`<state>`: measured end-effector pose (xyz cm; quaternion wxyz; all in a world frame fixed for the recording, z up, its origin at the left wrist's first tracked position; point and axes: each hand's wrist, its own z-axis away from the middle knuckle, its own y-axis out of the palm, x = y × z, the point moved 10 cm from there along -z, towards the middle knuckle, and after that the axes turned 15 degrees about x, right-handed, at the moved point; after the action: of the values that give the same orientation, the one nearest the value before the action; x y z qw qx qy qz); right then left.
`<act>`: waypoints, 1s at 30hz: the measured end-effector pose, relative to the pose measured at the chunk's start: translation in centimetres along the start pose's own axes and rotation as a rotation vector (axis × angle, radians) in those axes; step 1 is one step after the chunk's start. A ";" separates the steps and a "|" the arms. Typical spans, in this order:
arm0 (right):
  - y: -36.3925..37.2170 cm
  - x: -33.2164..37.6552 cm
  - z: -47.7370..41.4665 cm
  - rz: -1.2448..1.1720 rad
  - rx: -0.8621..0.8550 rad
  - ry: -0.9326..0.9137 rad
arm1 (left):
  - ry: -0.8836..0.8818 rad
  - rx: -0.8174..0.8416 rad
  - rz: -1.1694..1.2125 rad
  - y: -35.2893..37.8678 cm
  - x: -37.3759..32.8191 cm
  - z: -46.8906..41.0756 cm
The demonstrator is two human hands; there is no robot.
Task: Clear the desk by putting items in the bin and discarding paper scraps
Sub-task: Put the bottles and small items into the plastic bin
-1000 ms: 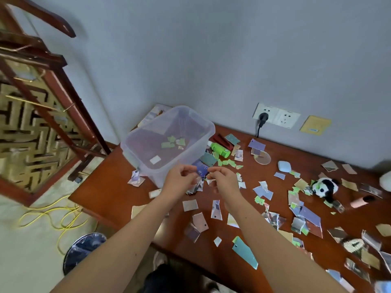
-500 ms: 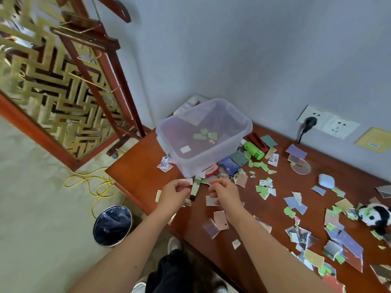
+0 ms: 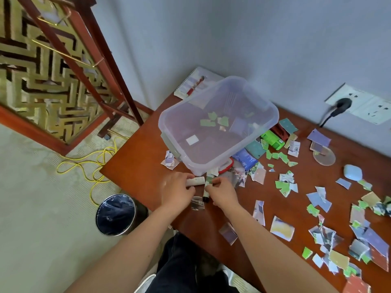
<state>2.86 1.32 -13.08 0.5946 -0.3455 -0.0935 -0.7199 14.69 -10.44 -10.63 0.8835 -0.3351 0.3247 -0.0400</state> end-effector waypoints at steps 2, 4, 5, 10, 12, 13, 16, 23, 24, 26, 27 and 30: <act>0.1 0.3 -0.4 0.090 -0.021 0.021 | 0.020 0.002 -0.084 0.1 -0.1 -0.7; 0.1 0.4 -0.9 0.170 -0.043 0.047 | 0.037 0.016 -0.143 0.3 0.0 -1.5; 0.0 0.5 -1.0 0.205 -0.063 0.052 | 0.045 0.020 -0.161 0.4 0.0 -1.9; -0.5 0.7 -1.8 0.369 -0.135 0.086 | 0.062 0.014 -0.248 0.4 0.0 -2.8; -0.6 0.7 -2.0 0.382 -0.118 0.097 | 0.062 0.018 -0.279 0.7 0.1 -3.1; -0.5 0.6 -2.1 0.382 -0.104 0.103 | 0.058 0.021 -0.288 0.8 0.1 -3.2; -0.2 0.2 -2.6 0.348 -0.044 0.097 | 0.046 0.037 -0.298 1.4 -0.1 -3.2; -0.2 0.1 -1.7 0.164 0.115 0.023 | 0.006 0.079 -0.140 2.2 -1.2 -2.2; -0.4 0.0 -1.4 0.077 0.124 0.010 | 0.007 0.084 -0.097 2.2 -1.6 -1.9; -0.8 -0.2 -0.3 -0.122 0.142 -0.021 | 0.015 0.095 -0.017 2.3 -2.6 -1.2; -1.1 -0.2 0.2 -0.203 0.145 -0.039 | 0.021 0.102 0.020 2.5 -3.2 -0.8; -2.5 -0.4 1.7 -0.290 0.138 -0.081 | 0.030 0.119 0.141 3.3 -4.8 0.7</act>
<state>1.28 3.24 -11.33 0.5027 -0.3156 -0.2155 -0.7755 10.78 -6.09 -9.68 0.8976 -0.2579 0.3575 -0.0019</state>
